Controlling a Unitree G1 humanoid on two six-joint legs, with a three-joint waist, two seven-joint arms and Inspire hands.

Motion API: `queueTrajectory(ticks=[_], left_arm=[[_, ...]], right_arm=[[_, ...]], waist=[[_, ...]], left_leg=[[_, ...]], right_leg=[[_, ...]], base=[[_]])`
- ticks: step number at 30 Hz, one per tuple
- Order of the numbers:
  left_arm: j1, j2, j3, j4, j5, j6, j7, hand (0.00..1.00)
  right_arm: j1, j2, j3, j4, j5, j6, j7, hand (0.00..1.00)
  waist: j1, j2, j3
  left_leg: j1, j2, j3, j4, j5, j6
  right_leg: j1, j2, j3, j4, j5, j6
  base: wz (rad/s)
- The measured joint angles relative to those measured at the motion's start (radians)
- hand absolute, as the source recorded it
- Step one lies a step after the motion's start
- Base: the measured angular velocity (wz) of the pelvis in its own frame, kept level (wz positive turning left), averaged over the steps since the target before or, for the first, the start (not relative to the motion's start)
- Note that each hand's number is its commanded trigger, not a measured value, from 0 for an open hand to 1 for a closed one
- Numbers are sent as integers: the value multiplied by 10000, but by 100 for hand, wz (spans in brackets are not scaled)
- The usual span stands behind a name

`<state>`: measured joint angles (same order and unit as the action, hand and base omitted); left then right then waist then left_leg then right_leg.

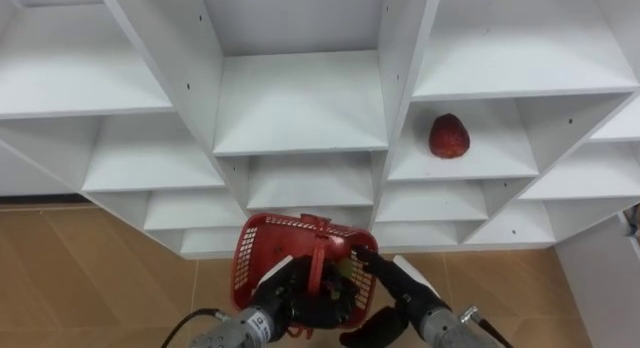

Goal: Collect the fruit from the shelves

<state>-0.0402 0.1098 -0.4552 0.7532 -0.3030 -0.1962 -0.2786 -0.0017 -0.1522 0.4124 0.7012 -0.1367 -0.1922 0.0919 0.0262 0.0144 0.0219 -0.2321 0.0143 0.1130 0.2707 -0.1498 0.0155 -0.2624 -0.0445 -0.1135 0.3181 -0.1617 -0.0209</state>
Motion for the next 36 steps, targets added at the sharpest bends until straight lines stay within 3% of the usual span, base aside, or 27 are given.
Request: queueTrajectory(ticks=[8, 19, 24, 31, 36], left_arm=[[-3, 47, 44, -5, 15, 0, -18, 100], [31, 304, 260, -60, 25, -1, 801, 100], [200, 360, 634, -50, 217, -1, 1246, 100], [637, 449, 632, 121, 193, -1, 1693, 100], [811, 437, 926, 114, 111, -1, 2139, 100]], right_arm=[[2, -11, 9, -8, 84, -1, -26, 0], [18, -45, -19, -505, 251, 8, -160, 0], [81, -46, -146, -1424, 223, 72, -221, 0], [263, -82, -264, -1598, 691, 69, -690, 0], [704, -186, -527, -3057, 958, 100, -781, 0]], waist=[[7, -1, -1], [38, -28, -10], [-17, -141, -29], [-237, -299, -124], [-367, -392, -113]], left_leg=[[37, -6, -34, 2, 0, -1], [384, 48, 44, -58, -9, -16], [909, 64, 248, -325, -27, -57], [1979, 106, 484, -839, -78, -119], [2293, 132, 733, -971, -119, -137]], right_leg=[[16, 18, 28, 60, -7, -3], [302, 35, 71, 40, -11, -8], [676, 144, 296, -119, 2, -24], [1597, 242, 396, -640, 22, -14], [1776, 311, 690, -651, 9, -2]], base=[[0], [-1], [-14], [-9], [-16]])
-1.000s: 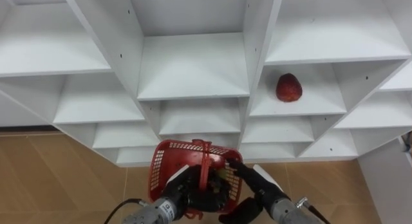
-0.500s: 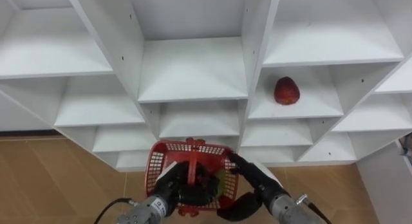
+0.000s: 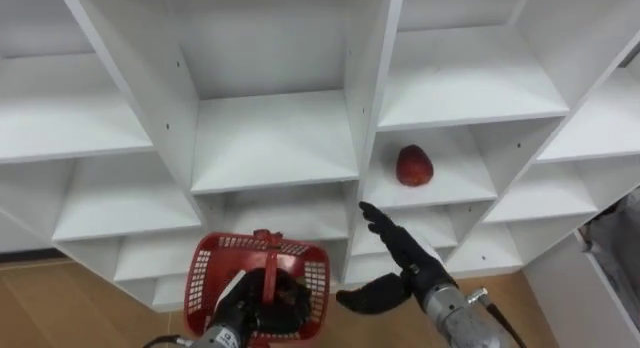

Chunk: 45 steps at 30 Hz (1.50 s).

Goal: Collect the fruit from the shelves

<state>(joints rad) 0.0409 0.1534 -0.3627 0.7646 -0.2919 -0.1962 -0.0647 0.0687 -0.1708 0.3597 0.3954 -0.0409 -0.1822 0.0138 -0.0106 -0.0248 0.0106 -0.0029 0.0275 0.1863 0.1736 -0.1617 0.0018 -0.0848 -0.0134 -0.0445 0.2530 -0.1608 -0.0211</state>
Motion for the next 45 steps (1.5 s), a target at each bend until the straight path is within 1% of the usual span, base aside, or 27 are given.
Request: queueTrajectory(ticks=[2, 7, 10, 11, 13, 14, 17, 20, 21, 26, 28, 31, 32, 36, 40, 45], left_arm=[[1, 20, 200, 31, -110, -2, 213, 100], [149, 155, 189, 147, -331, -2, 334, 100], [376, 195, 206, 239, -315, 1, 325, 100], [415, 184, 213, 273, -309, 3, 327, 100], [421, 168, 237, 370, -307, 14, 328, 100], [431, 161, 244, 472, -306, 26, 333, 100], [455, 161, 273, 531, -310, 55, 349, 100], [503, 158, 280, 528, -301, 56, 362, 100], [517, 158, 288, 529, -298, 56, 363, 100], [529, 195, 532, 440, -297, 55, 416, 100], [568, 202, 590, 273, -287, 57, 424, 100], [818, 200, 761, -292, -287, 53, 375, 100], [858, 200, 807, -370, -287, 53, 339, 100], [918, 204, 861, -491, -274, 54, 305, 100], [1022, 222, 866, -507, -274, 54, 231, 100], [1119, 223, 867, -507, -204, 55, 132, 100]], right_arm=[[154, -11, -1, -635, 248, -18, -30, 0], [554, -64, -138, -1719, 476, -10, -72, 0], [592, -51, -291, -1802, 618, -18, -216, 0], [641, -62, -380, -1806, 636, -19, -318, 0], [732, -55, -497, -1806, 721, -18, -496, 0], [765, -57, -561, -1806, 778, -18, -588, 0], [767, -73, -716, -1805, 799, -19, -918, 0], [767, -95, -811, -1804, 819, -31, -1087, 0], [769, -157, -859, -1804, 841, -31, -1130, 0], [773, -267, -1347, -1803, 842, -99, -1463, 0], [778, -275, -1454, -1806, 888, -109, -1521, 0], [776, -285, -1520, -1815, 1152, -133, -1894, 0], [775, -285, -1548, -1815, 1150, -142, -2058, 0], [777, -289, -1815, -1814, 1183, -244, -2324, 0], [805, -300, -1944, -1766, 1184, -360, -2666, 0], [934, -291, -1945, -1541, 1183, -399, -2852, 0]], waist=[[-129, -40, 25], [-363, -40, 55], [-365, 19, 63], [-368, 52, 60], [-364, 130, 84], [-366, 192, 55], [-371, 271, 16], [-402, 275, 13], [-408, 272, 14], [-391, 277, 8], [-428, 242, -9], [-417, 145, -38], [-412, 98, -20], [-415, -3, 1], [-417, -16, 10], [-406, -51, 33]], left_leg=[[129, 17, 20, -34, -32, -12], [493, 49, 65, -93, -134, -30], [715, 134, 208, -78, -286, -69], [749, 136, 236, -76, -294, -69], [819, 143, 270, -84, -311, -74], [845, 145, 297, -93, -317, -78], [876, 150, 344, -92, -318, -80], [900, 153, 346, -92, -318, -80], [917, 152, 346, -92, -318, -80], [1029, 161, 310, -99, -333, -93], [1026, 163, 291, -107, -333, -93], [1059, 166, 288, -115, -332, -93], [1140, 165, 290, -116, -332, -93], [1277, 154, 289, -163, -334, -94], [1381, 149, 293, -229, -333, -95], [1379, 149, 292, -221, -333, -94]], right_leg=[[134, 29, 54, -157, 5, 0], [546, 104, 172, -330, 14, 19], [745, 208, 360, -371, 13, 19], [789, 212, 372, -395, 14, 19], [866, 223, 356, -472, 15, 18], [880, 229, 385, -464, 15, 18], [883, 230, 401, -458, 15, 17], [914, 228, 398, -486, 15, 16], [934, 225, 399, -488, 14, 17], [1090, 238, 399, -627, 22, 20], [1102, 244, 385, -628, 26, 21], [1210, 248, 381, -641, 27, 19], [1248, 245, 386, -644, 28, 19], [1387, 239, 387, -692, 26, 23], [1445, 240, 407, -698, 24, 25], [1428, 231, 402, -686, 22, 28]], base=[[-10], [-3], [-14], [-7], [-3], [-8], [-6], [0], [0], [1], [5], [1], [0], [0], [-2], [0]])
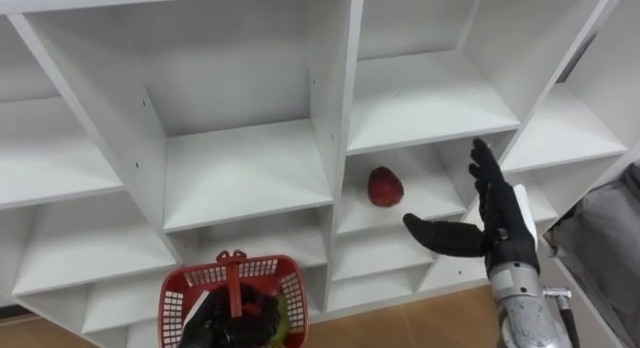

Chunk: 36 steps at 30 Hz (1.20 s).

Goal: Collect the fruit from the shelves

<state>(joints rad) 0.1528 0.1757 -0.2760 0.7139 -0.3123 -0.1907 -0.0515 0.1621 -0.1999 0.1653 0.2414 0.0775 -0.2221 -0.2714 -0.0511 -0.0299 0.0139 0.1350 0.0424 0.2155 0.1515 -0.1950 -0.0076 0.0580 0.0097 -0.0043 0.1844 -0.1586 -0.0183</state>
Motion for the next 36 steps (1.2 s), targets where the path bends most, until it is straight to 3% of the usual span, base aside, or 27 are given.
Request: queueTrajectory(ticks=[11, 14, 19, 27, 36], left_arm=[[9, 2, 1, 0, 8, 2, 1, 100], [-40, 26, 1, -9, -33, 2, 12, 100], [-173, 21, 5, -14, -4, 31, 47, 100], [-556, 16, 52, -14, -6, 244, 41, 100], [-914, -18, 236, 852, 0, 331, -7, 100]], right_arm=[[-6, -22, 3, 970, 455, -20, -177, 0], [-116, -36, 3, 1112, 925, -20, -405, 0], [-928, -103, 21, 2265, 1524, -29, -464, 0], [-1734, -101, 101, 3082, 1139, -8, -575, 0], [-2750, -99, 83, 3878, 1407, -23, -577, 0]], waist=[[54, -81, -26], [45, -189, -98], [232, -262, -105], [516, -24, 11], [592, -50, 54]], left_leg=[[-55, -7, -34, 23, 0, 1], [-298, -16, -151, 111, 1, 2], [-600, -11, -285, 213, 1, 3], [-1433, -5, -603, 533, 3, 4], [-2426, -30, -1089, 912, 19, 19]], right_leg=[[-78, -25, -73, 38, -19, 1], [-234, -55, -182, 59, -18, -1], [-424, -61, -307, 48, -5, -17], [-1018, -117, -672, 211, 32, -48], [-1772, -280, -1279, 574, 15, -78]], base=[[1], [11], [6], [10], [15]])
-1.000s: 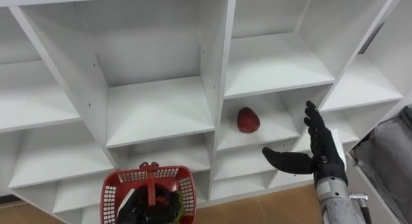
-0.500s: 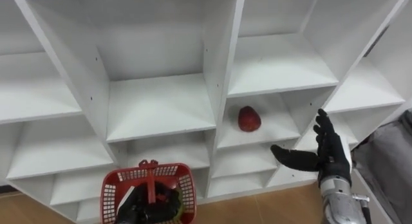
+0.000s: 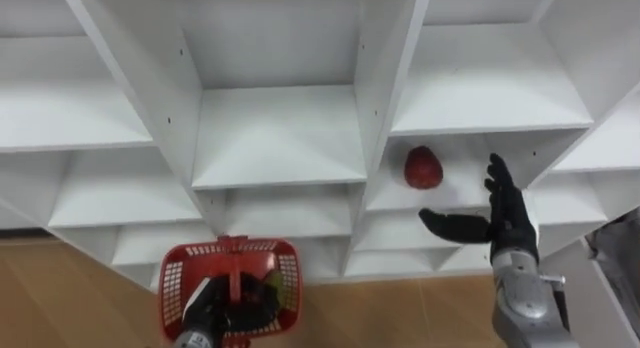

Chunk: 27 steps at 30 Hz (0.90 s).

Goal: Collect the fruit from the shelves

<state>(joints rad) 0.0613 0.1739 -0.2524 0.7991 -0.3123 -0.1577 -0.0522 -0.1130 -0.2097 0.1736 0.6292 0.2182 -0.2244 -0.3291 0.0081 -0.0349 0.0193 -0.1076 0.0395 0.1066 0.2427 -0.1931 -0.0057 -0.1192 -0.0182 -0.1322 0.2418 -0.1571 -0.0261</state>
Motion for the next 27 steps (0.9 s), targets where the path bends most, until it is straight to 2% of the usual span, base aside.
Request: queueTrajectory(ticks=[5, 8, 11, 14, 17, 27], left_arm=[[-96, -6, 185, 116, -12, 2, 24, 100], [-260, -91, 184, 267, -9, 1, 30, 100], [-375, -117, 171, 502, -5, 10, 62, 100], [-392, -145, 139, 505, -25, 28, 77, 100], [-469, -297, 83, 506, -22, 46, 56, 100], [-701, -482, -277, 665, -117, 59, 34, 100]], right_arm=[[-528, -21, 8, 480, -226, -6, 25, 0], [-835, -31, 5, 670, -249, -8, 30, 0], [-1003, -29, 11, 702, -235, -9, 12, 0], [-1324, -29, 15, 739, -121, -11, -241, 0], [-1618, -41, 10, 1006, -52, -49, -538, 0], [-2016, -20, 9, 1217, -142, -55, -762, 0]], waist=[[27, -30, 25], [228, -58, 43], [285, -51, 49], [344, -31, 79], [519, -26, 91], [551, 14, 131]], left_leg=[[-415, -5, -52, 300, 7, 13], [-726, -7, -10, 333, 82, 56], [-917, -15, -8, 330, 156, 83], [-1113, -121, -29, 329, 234, 106], [-1200, -149, -46, 322, 246, 121], [-1551, -154, -101, 310, 280, 153]], right_leg=[[-239, -69, -203, 74, -22, -33], [-670, -140, -182, 341, -32, -46], [-889, -186, -202, 425, -32, -46], [-1121, -244, -249, 519, -32, -44], [-1214, -280, -287, 497, -42, -29], [-1629, -363, -361, 695, -41, -9]], base=[[9], [-1], [3], [5], [2], [1]])
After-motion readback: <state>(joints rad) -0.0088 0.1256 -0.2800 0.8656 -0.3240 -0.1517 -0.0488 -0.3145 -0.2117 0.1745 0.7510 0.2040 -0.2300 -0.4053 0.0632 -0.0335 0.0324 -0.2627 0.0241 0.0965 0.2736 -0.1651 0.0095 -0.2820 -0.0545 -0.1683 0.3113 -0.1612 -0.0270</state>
